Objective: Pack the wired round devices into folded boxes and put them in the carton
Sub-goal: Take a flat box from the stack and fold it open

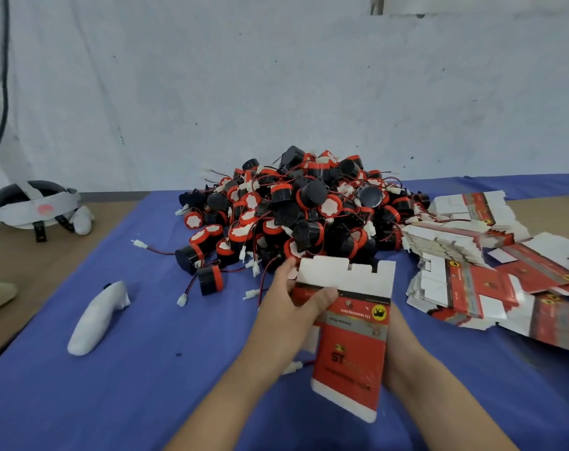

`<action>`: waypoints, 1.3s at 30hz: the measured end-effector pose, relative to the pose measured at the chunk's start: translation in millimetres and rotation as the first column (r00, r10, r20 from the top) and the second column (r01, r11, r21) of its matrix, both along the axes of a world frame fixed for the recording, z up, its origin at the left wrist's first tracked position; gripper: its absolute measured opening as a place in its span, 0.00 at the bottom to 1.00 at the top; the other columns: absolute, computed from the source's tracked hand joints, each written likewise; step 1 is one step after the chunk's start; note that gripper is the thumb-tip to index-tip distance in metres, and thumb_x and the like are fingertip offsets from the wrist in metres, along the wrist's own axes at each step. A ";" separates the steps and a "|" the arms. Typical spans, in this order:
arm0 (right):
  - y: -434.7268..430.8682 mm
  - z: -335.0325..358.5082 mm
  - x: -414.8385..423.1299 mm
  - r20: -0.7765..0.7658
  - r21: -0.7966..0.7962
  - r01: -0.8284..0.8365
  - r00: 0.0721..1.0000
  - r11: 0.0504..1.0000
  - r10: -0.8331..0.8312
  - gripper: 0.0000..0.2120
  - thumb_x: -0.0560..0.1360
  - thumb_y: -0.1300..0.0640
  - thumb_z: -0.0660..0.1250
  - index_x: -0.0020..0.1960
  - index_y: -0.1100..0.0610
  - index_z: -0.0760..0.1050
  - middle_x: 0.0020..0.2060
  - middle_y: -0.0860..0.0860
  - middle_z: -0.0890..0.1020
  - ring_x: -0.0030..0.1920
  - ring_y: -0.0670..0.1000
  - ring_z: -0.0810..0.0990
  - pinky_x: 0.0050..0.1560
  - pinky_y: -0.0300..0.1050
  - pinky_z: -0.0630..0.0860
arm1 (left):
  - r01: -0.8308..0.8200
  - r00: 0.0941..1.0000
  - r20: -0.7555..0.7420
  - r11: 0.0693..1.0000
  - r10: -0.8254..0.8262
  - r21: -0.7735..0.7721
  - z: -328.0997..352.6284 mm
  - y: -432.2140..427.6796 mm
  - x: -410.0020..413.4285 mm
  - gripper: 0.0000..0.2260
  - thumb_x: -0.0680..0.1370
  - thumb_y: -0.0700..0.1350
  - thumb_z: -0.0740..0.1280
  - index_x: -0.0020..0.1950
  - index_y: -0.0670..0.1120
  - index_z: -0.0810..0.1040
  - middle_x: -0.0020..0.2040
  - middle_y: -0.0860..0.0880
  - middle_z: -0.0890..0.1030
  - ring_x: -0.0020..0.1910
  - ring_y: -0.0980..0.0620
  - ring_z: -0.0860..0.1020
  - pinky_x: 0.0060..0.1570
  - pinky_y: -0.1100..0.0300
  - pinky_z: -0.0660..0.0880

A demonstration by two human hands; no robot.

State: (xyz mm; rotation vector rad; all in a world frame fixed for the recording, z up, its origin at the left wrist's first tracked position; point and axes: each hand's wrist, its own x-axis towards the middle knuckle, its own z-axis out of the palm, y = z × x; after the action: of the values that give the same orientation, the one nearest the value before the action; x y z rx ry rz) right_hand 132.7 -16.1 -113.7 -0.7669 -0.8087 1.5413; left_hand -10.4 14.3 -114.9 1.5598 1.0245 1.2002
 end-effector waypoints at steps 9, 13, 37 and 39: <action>17.1 12.1 20.6 0.385 0.112 0.363 0.842 0.925 -0.377 0.17 0.83 0.47 0.60 0.43 0.50 0.83 0.36 0.49 0.86 0.34 0.48 0.84 0.41 0.45 0.75 | -0.167 0.973 0.169 0.985 0.157 0.044 10.3 -2.4 -13.5 0.10 0.77 0.49 0.72 0.56 0.55 0.77 0.51 0.63 0.84 0.49 0.63 0.83 0.43 0.70 0.77; 22.7 0.2 10.5 0.496 0.267 0.197 0.811 0.943 -0.310 0.24 0.73 0.31 0.66 0.67 0.37 0.75 0.57 0.34 0.82 0.57 0.34 0.80 0.56 0.37 0.74 | -0.129 0.981 0.159 0.987 0.114 0.093 12.2 -13.0 -6.0 0.06 0.80 0.46 0.69 0.56 0.54 0.78 0.50 0.59 0.84 0.50 0.61 0.82 0.44 0.69 0.77; 13.5 -12.5 -14.5 0.531 0.491 0.121 0.744 0.863 -0.406 0.18 0.81 0.41 0.63 0.60 0.17 0.65 0.56 0.33 0.82 0.57 0.36 0.81 0.54 0.32 0.77 | 0.143 0.969 0.198 0.989 -0.149 0.043 6.2 -19.2 0.8 0.23 0.76 0.56 0.66 0.72 0.58 0.70 0.61 0.58 0.82 0.61 0.58 0.80 0.52 0.67 0.78; 10.5 -9.0 -15.2 0.513 0.495 0.123 0.758 0.860 -0.403 0.15 0.81 0.39 0.61 0.60 0.18 0.66 0.55 0.28 0.81 0.57 0.32 0.79 0.51 0.26 0.74 | 0.114 0.969 0.219 0.993 -0.116 0.023 6.7 -14.8 -0.5 0.23 0.75 0.58 0.67 0.70 0.63 0.69 0.61 0.59 0.82 0.59 0.59 0.81 0.49 0.67 0.79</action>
State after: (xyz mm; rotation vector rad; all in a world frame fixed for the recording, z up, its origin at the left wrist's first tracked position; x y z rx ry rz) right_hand 117.5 -5.5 -122.8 -1.0001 -1.3924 0.7845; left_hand -11.0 -0.5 -108.2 1.4365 0.7750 1.2664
